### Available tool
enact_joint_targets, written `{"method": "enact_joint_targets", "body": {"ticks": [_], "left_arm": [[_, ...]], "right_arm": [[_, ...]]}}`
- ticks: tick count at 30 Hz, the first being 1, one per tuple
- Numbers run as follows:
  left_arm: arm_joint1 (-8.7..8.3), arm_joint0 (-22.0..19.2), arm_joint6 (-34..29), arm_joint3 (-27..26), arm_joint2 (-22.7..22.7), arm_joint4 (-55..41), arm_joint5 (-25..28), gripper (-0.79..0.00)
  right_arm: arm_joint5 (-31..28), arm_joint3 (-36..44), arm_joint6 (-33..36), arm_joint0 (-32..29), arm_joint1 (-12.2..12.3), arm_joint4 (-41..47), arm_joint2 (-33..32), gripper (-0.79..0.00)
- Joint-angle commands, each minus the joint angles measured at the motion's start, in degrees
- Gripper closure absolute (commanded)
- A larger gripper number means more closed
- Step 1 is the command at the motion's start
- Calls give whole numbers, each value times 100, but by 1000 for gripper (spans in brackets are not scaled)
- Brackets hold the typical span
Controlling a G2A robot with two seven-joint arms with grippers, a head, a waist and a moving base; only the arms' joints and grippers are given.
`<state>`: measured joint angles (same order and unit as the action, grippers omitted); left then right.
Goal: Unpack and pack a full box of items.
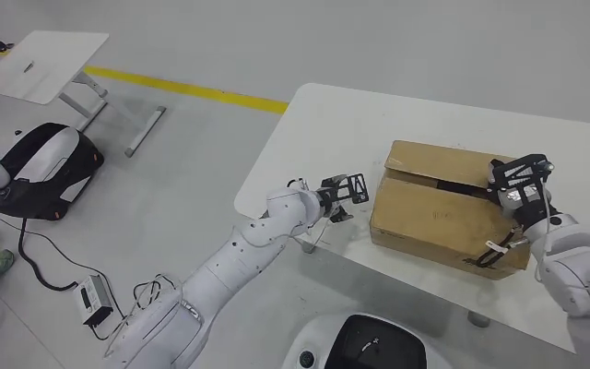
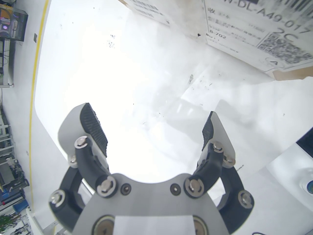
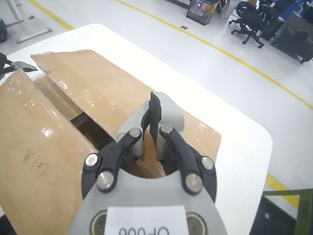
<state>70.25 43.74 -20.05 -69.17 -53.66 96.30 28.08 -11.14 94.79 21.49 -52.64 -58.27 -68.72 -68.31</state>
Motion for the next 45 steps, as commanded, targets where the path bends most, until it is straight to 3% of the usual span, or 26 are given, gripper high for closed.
{"method": "enact_joint_targets", "body": {"ticks": [1, 4, 5, 6, 8, 10, 11, 12, 15, 34, 45], "left_arm": [[47, -73, 74, 207, 87, 6, -131, -785], [116, -199, 185, 490, 207, 71, -324, -748], [137, -251, 220, 568, 264, 183, -412, -699], [158, -283, 269, 632, 339, 325, -510, -582], [197, -385, 209, 679, 398, 430, -623, -557], [214, -408, 21, 608, 378, 363, -546, -570], [215, -422, -24, 517, 378, 429, -569, -717], [212, -407, -88, 469, 401, 592, -635, -785], [233, -387, -100, 433, 452, 587, -450, -785], [233, -387, -100, 433, 452, 587, -450, -785], [358, -437, 27, 877, 549, 764, -913, -785]], "right_arm": [[-1, -22, 8, 11, -12, 27, -1, 0], [-10, -70, 24, 51, -33, 62, 4, 0], [-15, -87, 32, 63, -40, 65, 7, 0], [-20, -100, 35, 74, -47, 71, 9, 0], [-28, -118, 44, 86, -59, 83, 12, 0], [-53, -108, 64, 76, -67, 76, 14, 0], [-73, -104, 77, 67, -70, 85, 8, 0], [-86, -103, 83, 59, -72, 90, -4, 0], [-106, -95, 102, 33, -80, 113, -42, 0], [-217, 233, 420, -171, -92, 165, -370, 0], [-315, 226, 532, -229, -124, 50, -301, 0]]}}
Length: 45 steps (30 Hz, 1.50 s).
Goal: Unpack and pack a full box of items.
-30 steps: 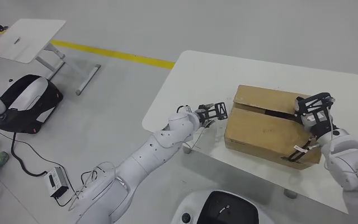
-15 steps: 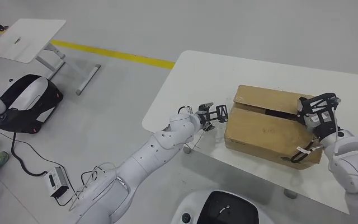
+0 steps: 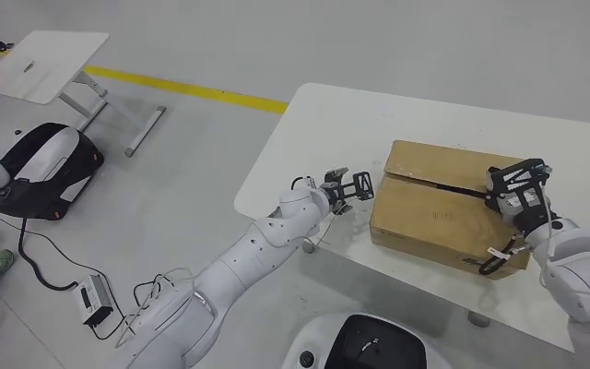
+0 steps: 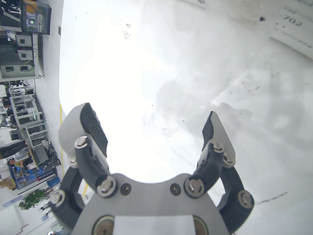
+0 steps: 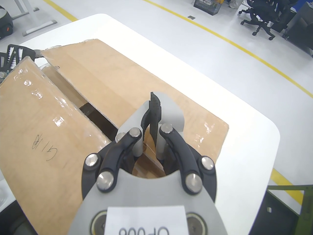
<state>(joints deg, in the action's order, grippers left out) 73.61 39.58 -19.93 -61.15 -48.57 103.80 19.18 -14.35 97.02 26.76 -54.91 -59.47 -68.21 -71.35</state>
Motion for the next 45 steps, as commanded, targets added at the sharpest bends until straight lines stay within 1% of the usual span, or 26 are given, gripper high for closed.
{"method": "enact_joint_targets", "body": {"ticks": [1, 2, 3, 4, 5, 6, 7, 8, 9, 16, 19, 23, 28, 32, 36, 41, 45], "left_arm": [[48, -44, 41, 149, 85, 33, -56, -773], [75, -69, 62, 218, 140, 70, -86, -696], [104, -92, 68, 293, 192, 94, -118, -573], [134, -116, 86, 363, 234, 90, -149, -468], [164, -142, 103, 434, 277, 85, -158, -382], [193, -178, 113, 506, 305, 65, -171, -332], [219, -218, 132, 557, 334, 78, -199, -246], [242, -247, 145, 609, 362, 108, -245, -102], [264, -275, 156, 660, 381, 111, -272, 0], [388, -424, 196, 935, 434, 133, -461, 0], [418, -436, 188, 1002, 411, 170, -639, 0], [423, -417, 194, 1018, 309, 217, -868, 0], [379, -322, 104, 846, 79, 292, -1164, 0], [293, -145, -78, 429, -186, 464, -1410, 0], [178, 116, -213, -229, -525, 567, -1359, 0], [17, 517, -302, -1182, -1046, 663, -1112, 0], [-82, 799, -322, -1776, -1403, 714, -840, 0]], "right_arm": [[10, 5, 6, -5, -7, -6, 4, 0], [13, 5, 15, -6, -10, -5, 4, 0], [22, 7, 20, -6, -14, -5, 1, 0], [28, 14, 25, -5, -18, -6, 1, 0], [37, 20, 25, -2, -21, -11, -3, 0], [48, 21, 19, -5, -25, -4, -6, 0], [52, 23, 19, -6, -28, -5, -10, 0], [58, 25, 21, -8, -31, -7, -16, 0], [61, 25, 29, -12, -34, -6, -19, 0], [76, 40, 61, -34, -55, 23, -50, 0], [68, 37, 73, -32, -63, 21, -59, 0], [46, 0, 97, -4, -76, 31, -59, 0], [27, -43, 104, 15, -93, 61, -56, 0], [15, -53, 104, 17, -104, 54, -65, 0], [-16, -60, 113, 6, -110, 53, -85, 0], [-36, -48, 130, -14, -118, 67, -114, 0], [-33, -33, 135, -33, -125, 60, -135, 0]]}}
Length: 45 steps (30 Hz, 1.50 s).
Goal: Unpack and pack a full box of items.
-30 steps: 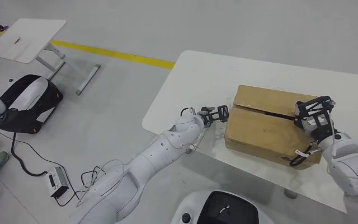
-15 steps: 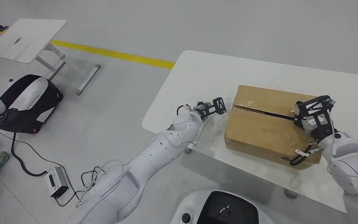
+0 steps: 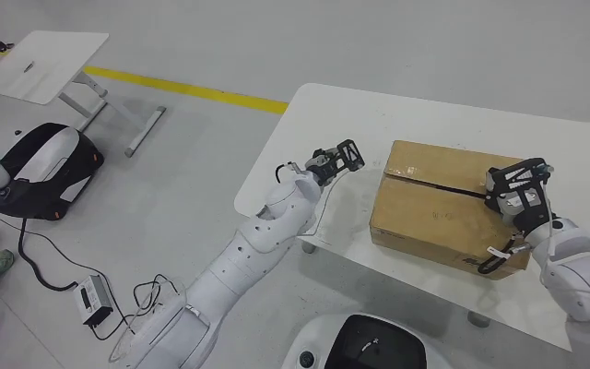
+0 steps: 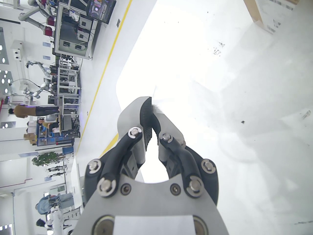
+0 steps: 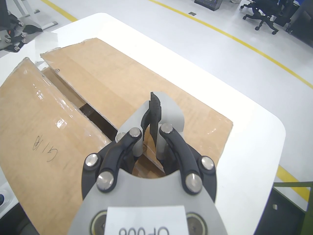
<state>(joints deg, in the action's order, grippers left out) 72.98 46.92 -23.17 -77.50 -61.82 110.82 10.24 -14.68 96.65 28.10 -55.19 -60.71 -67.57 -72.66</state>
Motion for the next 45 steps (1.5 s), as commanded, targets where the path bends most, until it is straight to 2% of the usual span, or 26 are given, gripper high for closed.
{"method": "enact_joint_targets", "body": {"ticks": [1, 9, 15, 20, 26, 35, 45], "left_arm": [[-37, 126, 14, -262, -144, 24, 105, 0], [-109, 416, -16, -999, -538, 24, 330, 0], [-118, 357, -76, -1511, -732, 8, 378, 0], [-96, 237, -78, -1854, -663, 152, 383, 0], [-35, 56, -62, -1968, -428, 286, 334, 0], [72, -250, -40, -1862, -127, 230, 367, 0], [120, -216, 91, -1938, -127, -25, 545, 0]], "right_arm": [[-4, 10, -1, -12, -3, 6, -11, 0], [-14, 63, -8, -81, -12, 43, -80, 0], [-93, 124, -13, -153, -17, 195, -139, 0], [-227, 137, 95, -190, -20, 339, -157, 0], [-518, 31, 425, -130, -21, 625, -135, 0], [-550, -168, 446, -41, -37, 872, -156, 0], [-698, -380, 518, 82, -45, 1088, -147, 0]]}}
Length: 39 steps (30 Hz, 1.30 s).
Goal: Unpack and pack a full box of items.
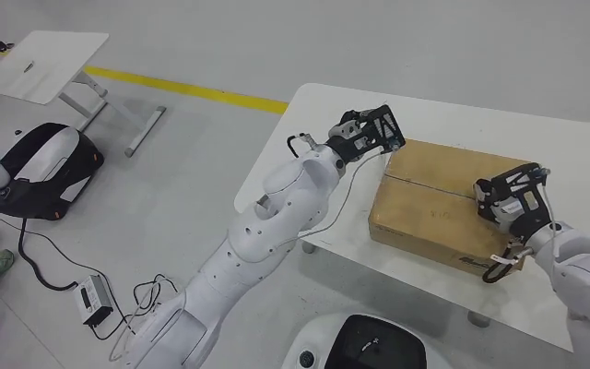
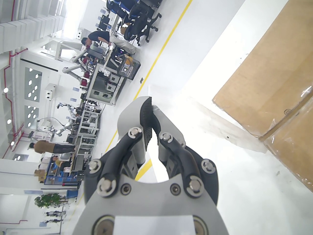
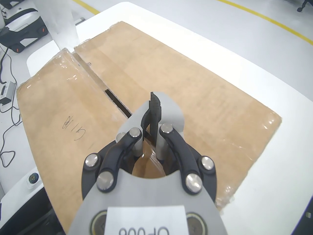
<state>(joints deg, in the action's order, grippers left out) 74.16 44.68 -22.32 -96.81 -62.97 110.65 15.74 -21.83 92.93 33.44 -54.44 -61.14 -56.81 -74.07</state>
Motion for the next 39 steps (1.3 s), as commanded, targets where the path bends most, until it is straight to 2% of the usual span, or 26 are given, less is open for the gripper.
{"method": "enact_joint_targets", "body": {"ticks": [1, 8, 13, 21, 29, 35, 36, 39], "left_arm": [[4, 15, 8, -13, -20, -7, -4, 0], [17, 17, 25, 20, -45, 37, 121, 0], [26, 31, 77, 89, -93, -11, 160, 0], [36, 25, 288, 110, -186, -148, 247, 0], [123, -233, 398, 273, 131, -207, 299, 0], [192, -386, 482, 341, 389, -150, 317, 0], [200, -391, 502, 345, 417, -150, 325, -86], [224, -405, 545, 377, 501, -169, 392, -145]], "right_arm": [[39, -11, -56, 3, -3, 47, -21, 0], [245, 357, -352, -101, 15, 367, -372, 0], [-69, 548, 48, -319, 67, 679, -561, 0], [-154, 230, 118, -297, 60, 374, -284, 0], [-4, 59, -85, -187, 24, 426, -142, 0], [329, 481, -175, -216, 50, 684, -530, 0], [362, 581, -141, -234, 64, 627, -616, 0], [450, 754, -100, -298, 100, 667, -917, 0]]}}
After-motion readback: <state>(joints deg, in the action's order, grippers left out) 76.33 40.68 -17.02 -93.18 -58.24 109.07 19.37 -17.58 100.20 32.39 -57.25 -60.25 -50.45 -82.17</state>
